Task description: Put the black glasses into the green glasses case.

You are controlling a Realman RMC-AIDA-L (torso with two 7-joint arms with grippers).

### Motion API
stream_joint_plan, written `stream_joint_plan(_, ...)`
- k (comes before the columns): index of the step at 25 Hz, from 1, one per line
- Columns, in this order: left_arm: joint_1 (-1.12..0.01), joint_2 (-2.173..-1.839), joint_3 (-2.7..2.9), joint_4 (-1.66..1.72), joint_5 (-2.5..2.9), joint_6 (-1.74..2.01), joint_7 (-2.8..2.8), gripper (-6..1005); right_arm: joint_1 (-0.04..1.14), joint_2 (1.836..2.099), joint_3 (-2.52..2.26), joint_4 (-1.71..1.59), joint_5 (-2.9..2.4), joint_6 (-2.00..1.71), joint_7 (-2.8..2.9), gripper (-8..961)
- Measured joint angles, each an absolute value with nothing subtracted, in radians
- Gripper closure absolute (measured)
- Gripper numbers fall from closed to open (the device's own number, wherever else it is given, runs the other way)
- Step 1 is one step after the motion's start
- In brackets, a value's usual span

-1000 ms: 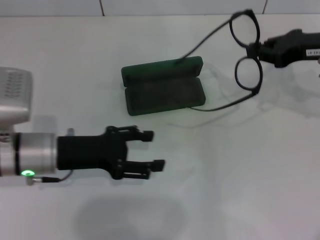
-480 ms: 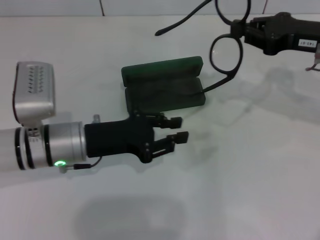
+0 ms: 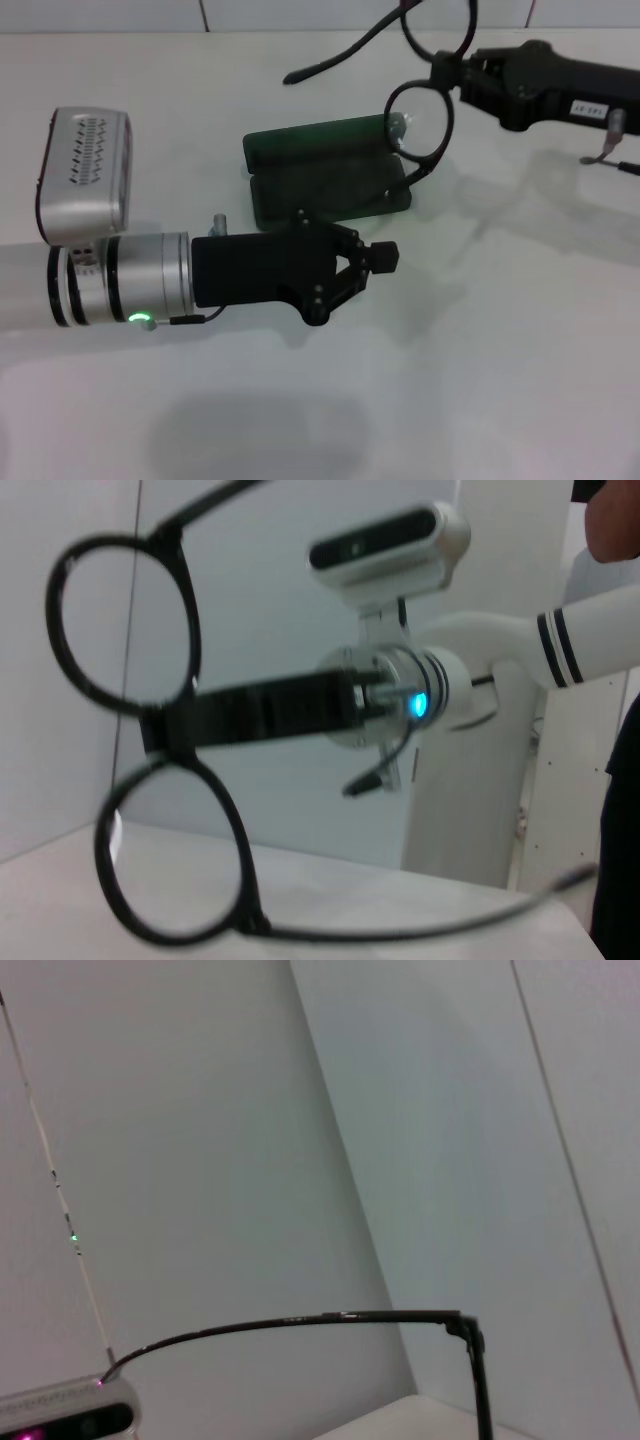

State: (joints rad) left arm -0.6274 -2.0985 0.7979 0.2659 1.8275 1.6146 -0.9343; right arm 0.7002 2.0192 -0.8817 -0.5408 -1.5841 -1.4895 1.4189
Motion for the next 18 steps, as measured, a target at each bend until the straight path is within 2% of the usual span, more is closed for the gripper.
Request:
stream_joint_plan(2, -0.629, -2.098, 0.799, 0.266, 1.818, 1.617, -0.934, 1001, 0.704, 2.021, -0.889, -0.521, -1.584, -1.489, 1.403, 890)
stream_joint_plan(18, -0.654, -2.096, 0.800, 0.271, 1.787, 1.641, -0.933, 1000, 0.694, 2.022, -1.082, -0.495, -1.590, -1.410, 1.392, 893)
